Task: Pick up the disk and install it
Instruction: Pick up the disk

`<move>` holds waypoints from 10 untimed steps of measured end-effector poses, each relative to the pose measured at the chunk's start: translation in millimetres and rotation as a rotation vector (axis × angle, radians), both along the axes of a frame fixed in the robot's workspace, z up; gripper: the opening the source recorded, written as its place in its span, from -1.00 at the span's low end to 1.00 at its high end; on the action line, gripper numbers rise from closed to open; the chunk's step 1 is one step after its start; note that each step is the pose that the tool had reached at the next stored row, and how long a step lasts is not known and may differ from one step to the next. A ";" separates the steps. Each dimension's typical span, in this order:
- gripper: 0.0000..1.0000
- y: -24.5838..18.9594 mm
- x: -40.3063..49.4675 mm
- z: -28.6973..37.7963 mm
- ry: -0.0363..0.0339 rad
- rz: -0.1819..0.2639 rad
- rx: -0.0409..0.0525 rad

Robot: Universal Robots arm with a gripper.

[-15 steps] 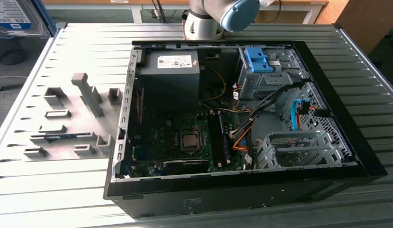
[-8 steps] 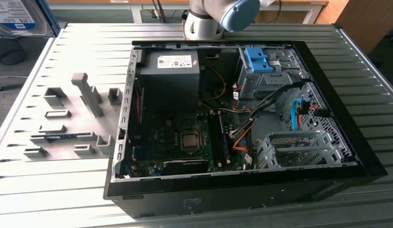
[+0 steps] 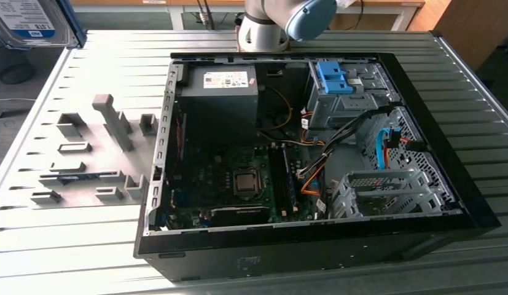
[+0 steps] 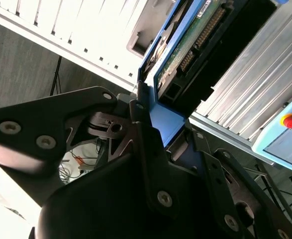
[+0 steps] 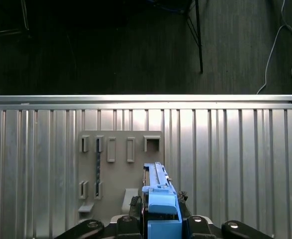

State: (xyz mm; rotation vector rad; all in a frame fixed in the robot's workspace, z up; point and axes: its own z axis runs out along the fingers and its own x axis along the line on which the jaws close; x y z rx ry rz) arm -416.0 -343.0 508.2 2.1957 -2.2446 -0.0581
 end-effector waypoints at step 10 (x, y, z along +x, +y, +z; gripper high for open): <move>-0.27 0.0 7.7 0.0 -0.0001 0.000 0.0000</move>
